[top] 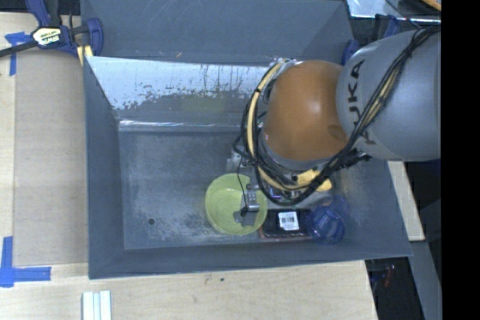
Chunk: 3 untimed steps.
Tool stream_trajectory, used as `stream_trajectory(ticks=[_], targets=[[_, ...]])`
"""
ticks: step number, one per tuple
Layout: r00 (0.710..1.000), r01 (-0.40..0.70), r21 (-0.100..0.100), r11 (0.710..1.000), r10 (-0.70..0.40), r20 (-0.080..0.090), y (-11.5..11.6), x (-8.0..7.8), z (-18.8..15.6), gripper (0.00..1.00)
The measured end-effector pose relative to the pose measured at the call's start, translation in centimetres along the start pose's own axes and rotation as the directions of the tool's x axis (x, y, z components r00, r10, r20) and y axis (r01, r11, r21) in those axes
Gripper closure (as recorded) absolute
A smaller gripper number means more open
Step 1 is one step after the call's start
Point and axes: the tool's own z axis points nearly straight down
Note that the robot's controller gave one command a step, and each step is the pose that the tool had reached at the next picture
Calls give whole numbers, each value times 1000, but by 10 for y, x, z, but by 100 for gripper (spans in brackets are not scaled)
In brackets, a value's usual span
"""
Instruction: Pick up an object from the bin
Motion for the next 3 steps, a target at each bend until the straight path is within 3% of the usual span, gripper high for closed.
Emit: stream_trajectory(ticks=[1, 2, 3], targets=[[1000, -3, -1, 1000, 3, 7, 0, -2, -3, 0], [1000, 9, -1, 1000, -9, 11, -12, -7, 68, 0], [932, 363, 6, 932, -363, 20, -14, -10, 68, 0]])
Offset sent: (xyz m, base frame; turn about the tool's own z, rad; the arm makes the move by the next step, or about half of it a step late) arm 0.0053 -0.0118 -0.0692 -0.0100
